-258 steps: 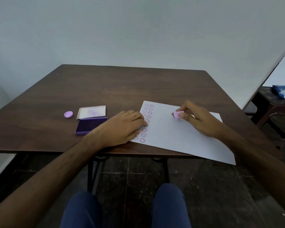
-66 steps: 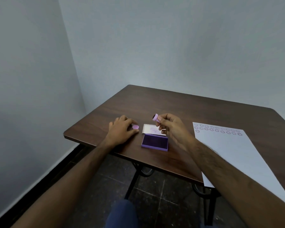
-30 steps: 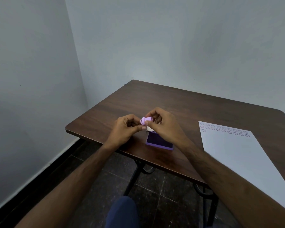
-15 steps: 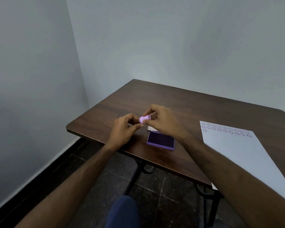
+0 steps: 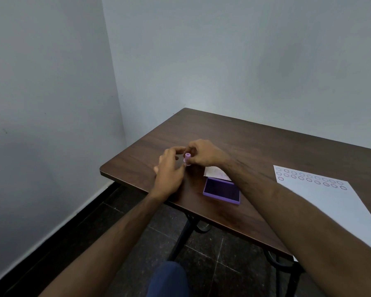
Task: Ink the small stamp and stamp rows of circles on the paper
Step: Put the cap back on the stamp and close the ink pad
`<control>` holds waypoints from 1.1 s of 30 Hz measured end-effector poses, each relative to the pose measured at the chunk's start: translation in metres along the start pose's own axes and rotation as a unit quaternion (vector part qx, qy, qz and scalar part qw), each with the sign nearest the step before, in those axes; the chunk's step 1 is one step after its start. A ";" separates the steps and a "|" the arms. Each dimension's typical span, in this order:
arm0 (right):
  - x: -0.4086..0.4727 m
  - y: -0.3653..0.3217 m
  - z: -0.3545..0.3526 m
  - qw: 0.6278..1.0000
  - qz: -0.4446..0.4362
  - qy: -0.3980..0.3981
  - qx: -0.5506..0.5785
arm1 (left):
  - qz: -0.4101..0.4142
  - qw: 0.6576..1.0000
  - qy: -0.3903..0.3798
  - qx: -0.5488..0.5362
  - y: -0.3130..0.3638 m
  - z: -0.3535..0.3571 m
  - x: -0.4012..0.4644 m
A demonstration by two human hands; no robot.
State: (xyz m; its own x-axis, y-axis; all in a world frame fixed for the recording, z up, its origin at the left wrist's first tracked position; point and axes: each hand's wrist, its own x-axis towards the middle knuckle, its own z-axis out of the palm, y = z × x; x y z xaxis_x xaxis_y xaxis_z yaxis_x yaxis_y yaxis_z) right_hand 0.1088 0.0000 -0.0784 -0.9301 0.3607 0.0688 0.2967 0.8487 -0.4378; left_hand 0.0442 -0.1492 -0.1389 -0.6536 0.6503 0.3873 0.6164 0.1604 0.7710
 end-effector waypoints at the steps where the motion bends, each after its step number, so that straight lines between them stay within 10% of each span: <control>1: 0.000 0.000 0.001 1.000 -0.001 -0.003 0.003 | 0.000 1.000 -0.004 -0.001 0.000 0.000 0.000; 10: -0.057 0.066 -0.050 0.981 0.145 0.130 0.012 | 0.074 0.993 -0.067 0.062 0.008 0.008 -0.007; 16: -0.108 0.088 -0.053 0.961 0.252 0.050 0.103 | 0.093 0.982 -0.121 0.110 0.027 0.013 -0.001; 22: -0.110 0.066 -0.033 0.944 0.267 0.025 0.191 | 0.037 0.984 -0.157 0.080 0.041 0.028 0.004; 33: -0.138 0.061 -0.044 0.901 0.181 0.228 0.322 | -0.022 0.991 -0.036 -0.126 0.057 0.034 0.004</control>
State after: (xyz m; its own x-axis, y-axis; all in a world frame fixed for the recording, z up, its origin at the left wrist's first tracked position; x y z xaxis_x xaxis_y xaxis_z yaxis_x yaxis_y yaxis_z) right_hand 0.2645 0.0188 -0.0746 -0.5688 0.8146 0.1136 0.2402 0.2966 -0.9243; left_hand 0.0912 -0.1124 -0.1102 -0.6394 0.6989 0.3205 0.4532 0.0058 0.8914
